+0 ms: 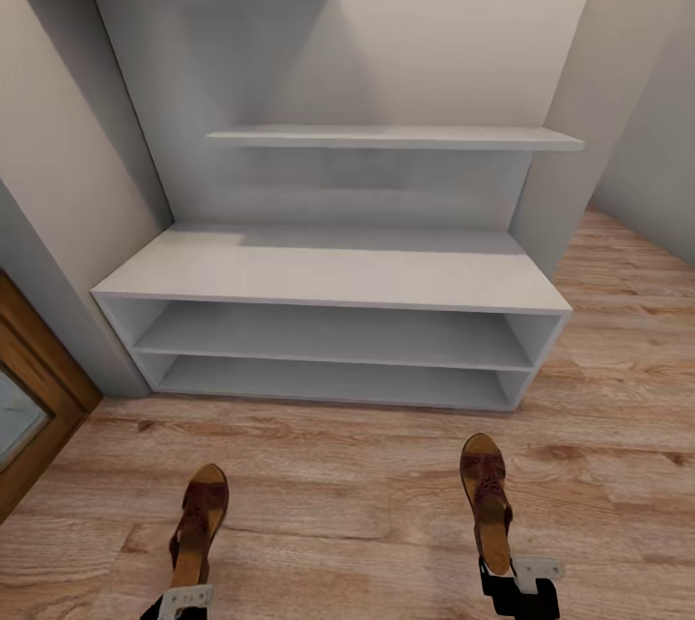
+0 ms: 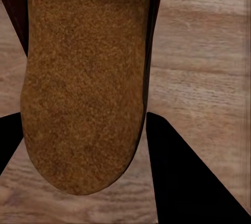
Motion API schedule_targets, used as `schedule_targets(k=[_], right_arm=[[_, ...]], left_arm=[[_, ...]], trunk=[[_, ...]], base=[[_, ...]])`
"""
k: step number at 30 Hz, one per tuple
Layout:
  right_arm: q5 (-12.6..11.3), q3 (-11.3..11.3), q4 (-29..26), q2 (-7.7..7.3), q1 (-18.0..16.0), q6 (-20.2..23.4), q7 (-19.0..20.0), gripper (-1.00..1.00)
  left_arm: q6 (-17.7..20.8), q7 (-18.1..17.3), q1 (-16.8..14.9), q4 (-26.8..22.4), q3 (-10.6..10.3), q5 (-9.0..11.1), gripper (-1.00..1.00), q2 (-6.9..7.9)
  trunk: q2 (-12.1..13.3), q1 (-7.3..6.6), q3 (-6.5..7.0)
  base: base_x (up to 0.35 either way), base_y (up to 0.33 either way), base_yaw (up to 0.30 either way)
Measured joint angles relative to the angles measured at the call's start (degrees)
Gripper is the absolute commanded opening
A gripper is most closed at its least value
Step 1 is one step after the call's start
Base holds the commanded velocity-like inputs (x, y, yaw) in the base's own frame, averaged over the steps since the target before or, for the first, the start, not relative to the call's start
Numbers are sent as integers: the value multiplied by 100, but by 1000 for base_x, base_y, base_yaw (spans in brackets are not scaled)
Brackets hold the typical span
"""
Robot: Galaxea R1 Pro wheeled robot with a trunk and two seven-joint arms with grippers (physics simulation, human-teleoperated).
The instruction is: Pick up the two gym shoes and the two sandals from the corridor floor and place them onto the hallstand (shoe rack) in the corridor, making sure they are on the rack and not on the floor. Arrange them so the two gym shoes are next to each other and the two sandals are next to each other.
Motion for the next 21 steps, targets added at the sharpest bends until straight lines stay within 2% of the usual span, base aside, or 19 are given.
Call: schedule_targets(k=[6,19,20,21], right_arm=[[-2,-4,0,-3,0,-4,-5,-100],[-48,-27,-29,41,0,3,-603,-100],[-57,-49,-31,42,0,2,-1012,-100],[-68,-78,-32,41,0,-2,-1019,-100]], left_arm=[[194,164,-197,-13,-4,-29,-100,-195],[601,535,-626,-207,3,-29,-100,-615],[1079,1543,-1018,-6,87,-3,-100,-779],[1137,1609,-1278,-347,11,-28,-100,-789]], trunk=[[0,0,0],[0,0,0],[0,0,-1],[0,0,0]], base=[[0,0,0],[0,0,0],[0,0,0],[0,0,0]])
